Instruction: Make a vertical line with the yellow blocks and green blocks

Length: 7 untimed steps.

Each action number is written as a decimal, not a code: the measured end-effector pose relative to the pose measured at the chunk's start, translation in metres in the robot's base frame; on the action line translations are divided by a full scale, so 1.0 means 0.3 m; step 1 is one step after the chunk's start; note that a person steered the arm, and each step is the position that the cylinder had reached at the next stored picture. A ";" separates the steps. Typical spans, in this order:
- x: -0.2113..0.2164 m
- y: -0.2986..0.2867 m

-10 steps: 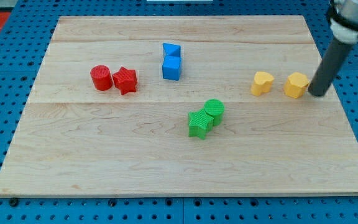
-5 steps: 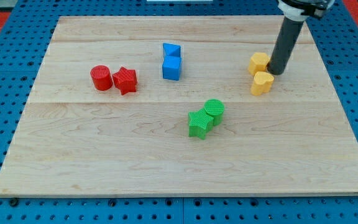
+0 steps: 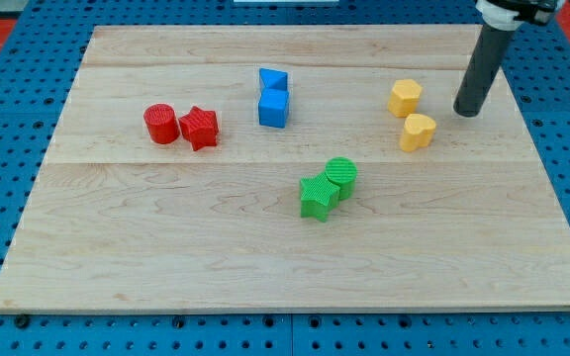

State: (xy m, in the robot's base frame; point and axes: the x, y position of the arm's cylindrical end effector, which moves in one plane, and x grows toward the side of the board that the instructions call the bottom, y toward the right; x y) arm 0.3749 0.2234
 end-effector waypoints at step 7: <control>0.568 -0.399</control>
State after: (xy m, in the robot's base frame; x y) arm 0.5452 0.1037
